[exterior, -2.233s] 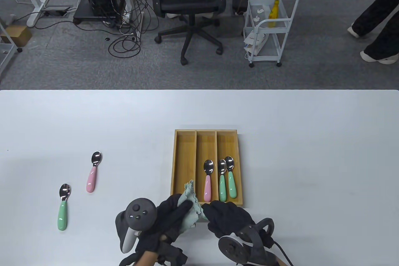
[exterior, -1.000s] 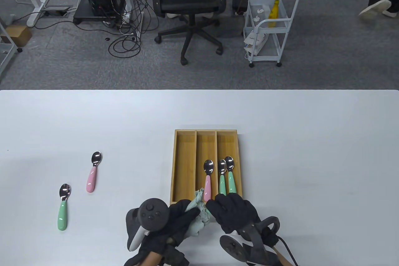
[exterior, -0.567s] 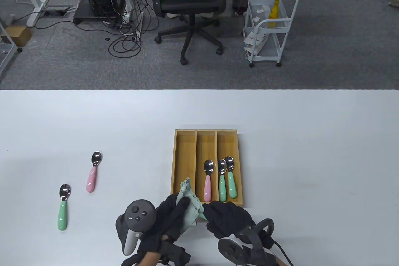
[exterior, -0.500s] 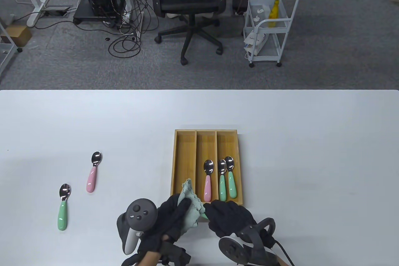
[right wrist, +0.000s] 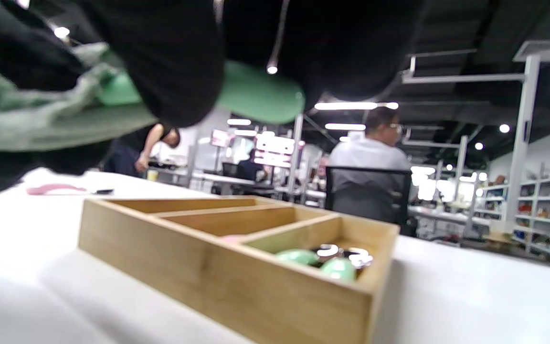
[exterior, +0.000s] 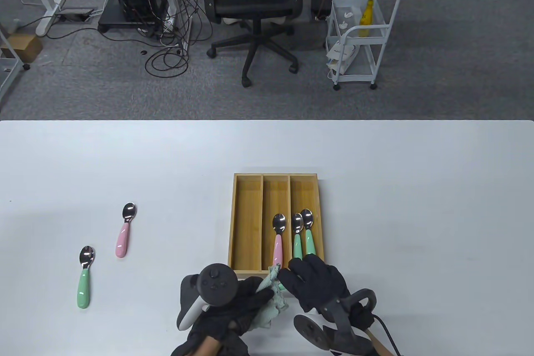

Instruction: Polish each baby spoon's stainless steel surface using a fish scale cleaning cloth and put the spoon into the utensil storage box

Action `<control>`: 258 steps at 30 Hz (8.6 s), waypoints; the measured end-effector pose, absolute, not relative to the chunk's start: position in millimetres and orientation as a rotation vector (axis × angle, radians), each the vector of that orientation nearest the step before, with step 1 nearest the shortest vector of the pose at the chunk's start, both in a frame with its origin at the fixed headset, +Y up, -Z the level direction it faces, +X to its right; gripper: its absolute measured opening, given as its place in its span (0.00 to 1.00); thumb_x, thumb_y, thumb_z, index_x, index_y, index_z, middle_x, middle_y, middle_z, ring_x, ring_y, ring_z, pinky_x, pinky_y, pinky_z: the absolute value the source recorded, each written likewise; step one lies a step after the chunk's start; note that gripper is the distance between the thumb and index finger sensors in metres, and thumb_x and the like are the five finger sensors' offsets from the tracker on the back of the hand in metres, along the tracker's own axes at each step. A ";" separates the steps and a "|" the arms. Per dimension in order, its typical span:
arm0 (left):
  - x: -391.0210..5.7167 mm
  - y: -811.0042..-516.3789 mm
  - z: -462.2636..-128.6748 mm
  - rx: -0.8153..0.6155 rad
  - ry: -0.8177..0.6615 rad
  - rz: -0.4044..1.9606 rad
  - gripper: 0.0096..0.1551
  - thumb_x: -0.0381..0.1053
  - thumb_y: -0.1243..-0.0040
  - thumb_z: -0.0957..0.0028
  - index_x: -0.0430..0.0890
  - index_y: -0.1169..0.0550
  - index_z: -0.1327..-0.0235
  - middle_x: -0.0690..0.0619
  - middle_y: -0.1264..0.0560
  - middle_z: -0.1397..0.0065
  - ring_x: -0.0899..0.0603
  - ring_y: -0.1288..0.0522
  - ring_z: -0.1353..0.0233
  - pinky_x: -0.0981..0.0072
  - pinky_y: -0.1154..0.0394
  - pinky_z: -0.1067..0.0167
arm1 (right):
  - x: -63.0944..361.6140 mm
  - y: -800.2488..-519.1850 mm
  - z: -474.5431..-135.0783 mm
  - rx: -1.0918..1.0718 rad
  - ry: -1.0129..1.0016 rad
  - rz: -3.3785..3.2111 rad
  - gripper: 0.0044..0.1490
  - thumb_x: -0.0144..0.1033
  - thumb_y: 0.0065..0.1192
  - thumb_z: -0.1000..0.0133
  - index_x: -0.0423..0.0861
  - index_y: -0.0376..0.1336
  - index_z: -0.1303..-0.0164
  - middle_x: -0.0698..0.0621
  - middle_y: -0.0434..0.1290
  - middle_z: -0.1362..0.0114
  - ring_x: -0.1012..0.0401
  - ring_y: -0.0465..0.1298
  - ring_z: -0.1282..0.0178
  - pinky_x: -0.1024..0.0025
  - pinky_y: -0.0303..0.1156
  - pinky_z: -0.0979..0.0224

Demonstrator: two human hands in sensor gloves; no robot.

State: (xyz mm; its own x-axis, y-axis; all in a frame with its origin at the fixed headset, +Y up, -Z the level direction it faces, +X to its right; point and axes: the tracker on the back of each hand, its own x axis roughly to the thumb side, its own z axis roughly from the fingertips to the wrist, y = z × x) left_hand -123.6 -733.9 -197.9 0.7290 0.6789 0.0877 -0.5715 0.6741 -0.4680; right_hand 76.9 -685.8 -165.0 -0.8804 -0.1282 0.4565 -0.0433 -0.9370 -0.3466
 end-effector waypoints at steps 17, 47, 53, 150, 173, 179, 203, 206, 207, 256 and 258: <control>-147.0 -721.6 -197.3 -0.160 -0.122 0.858 0.28 0.58 0.43 0.42 0.46 0.24 0.33 0.56 0.15 0.55 0.49 0.14 0.52 0.52 0.16 0.45 | 75.4 -683.3 -162.6 -0.765 0.565 -3.041 0.32 0.45 0.71 0.45 0.58 0.66 0.28 0.57 0.71 0.24 0.55 0.76 0.30 0.59 0.76 0.33; -140.5 -723.2 -197.3 -0.255 -0.204 0.780 0.26 0.54 0.42 0.40 0.43 0.23 0.34 0.51 0.14 0.54 0.45 0.13 0.52 0.48 0.17 0.46 | 78.2 -684.7 -163.3 -0.747 0.603 -2.968 0.30 0.42 0.72 0.46 0.60 0.68 0.31 0.58 0.71 0.23 0.54 0.75 0.27 0.56 0.76 0.32; -132.4 -726.7 -198.1 -0.325 -0.249 0.714 0.27 0.54 0.42 0.40 0.42 0.23 0.33 0.51 0.14 0.54 0.45 0.13 0.51 0.48 0.17 0.46 | 77.1 -683.9 -162.3 -0.742 0.626 -2.917 0.30 0.41 0.73 0.46 0.62 0.67 0.31 0.59 0.70 0.22 0.54 0.73 0.24 0.55 0.75 0.30; -181.9 -704.8 -196.8 0.095 -0.023 0.878 0.26 0.59 0.48 0.38 0.46 0.22 0.36 0.52 0.15 0.51 0.45 0.14 0.49 0.48 0.18 0.45 | -0.2 -726.7 -279.0 0.141 0.006 -3.237 0.34 0.48 0.64 0.37 0.34 0.71 0.33 0.37 0.77 0.39 0.56 0.81 0.51 0.61 0.81 0.47; -169.3 -714.9 -198.0 -0.014 -0.110 0.873 0.32 0.61 0.57 0.37 0.44 0.25 0.30 0.47 0.16 0.44 0.39 0.15 0.43 0.42 0.20 0.40 | 90.8 -714.6 -208.8 -0.213 0.197 -3.479 0.40 0.59 0.52 0.38 0.44 0.62 0.23 0.45 0.72 0.28 0.58 0.80 0.43 0.63 0.80 0.39; -163.1 -718.6 -197.1 -0.084 -0.184 0.917 0.34 0.62 0.60 0.37 0.44 0.26 0.27 0.44 0.17 0.40 0.37 0.16 0.41 0.41 0.21 0.38 | 81.5 -709.1 -193.7 -0.508 0.214 -3.576 0.50 0.68 0.46 0.42 0.46 0.56 0.17 0.44 0.64 0.18 0.50 0.75 0.27 0.54 0.76 0.30; -151.8 -722.8 -196.1 -0.222 -0.326 0.951 0.44 0.66 0.65 0.38 0.39 0.31 0.21 0.36 0.21 0.31 0.30 0.20 0.35 0.36 0.24 0.35 | 65.4 -692.2 -175.1 -0.695 0.474 -3.496 0.30 0.46 0.64 0.38 0.52 0.62 0.26 0.53 0.74 0.33 0.63 0.81 0.46 0.62 0.80 0.38; -162.9 -716.8 -199.2 -0.149 -0.295 0.831 0.43 0.67 0.60 0.39 0.39 0.29 0.23 0.37 0.20 0.32 0.31 0.19 0.35 0.36 0.23 0.36 | 71.1 -690.8 -174.9 -0.696 0.514 -3.472 0.29 0.45 0.64 0.38 0.52 0.63 0.27 0.52 0.74 0.33 0.63 0.81 0.46 0.62 0.80 0.38; -165.7 -715.3 -199.7 -0.126 -0.281 0.799 0.42 0.66 0.58 0.39 0.39 0.29 0.24 0.38 0.20 0.32 0.32 0.19 0.36 0.37 0.23 0.36 | 72.5 -690.6 -174.6 -0.697 0.522 -3.467 0.28 0.45 0.64 0.39 0.52 0.63 0.28 0.52 0.74 0.34 0.62 0.81 0.46 0.61 0.80 0.38; -405.2 -766.5 -218.4 -0.316 0.751 -0.065 0.39 0.63 0.51 0.38 0.41 0.36 0.22 0.40 0.27 0.29 0.34 0.24 0.34 0.45 0.23 0.37 | 79.8 -688.1 -175.3 -0.671 0.530 -3.385 0.27 0.45 0.64 0.38 0.51 0.64 0.29 0.51 0.74 0.35 0.61 0.80 0.47 0.60 0.79 0.39; -402.8 -768.1 -221.4 -0.334 0.747 -0.096 0.38 0.63 0.52 0.37 0.41 0.36 0.22 0.40 0.27 0.29 0.34 0.25 0.33 0.45 0.23 0.36 | 79.5 -688.6 -175.5 -0.672 0.526 -3.382 0.27 0.45 0.64 0.38 0.51 0.64 0.29 0.51 0.74 0.35 0.61 0.80 0.47 0.60 0.79 0.39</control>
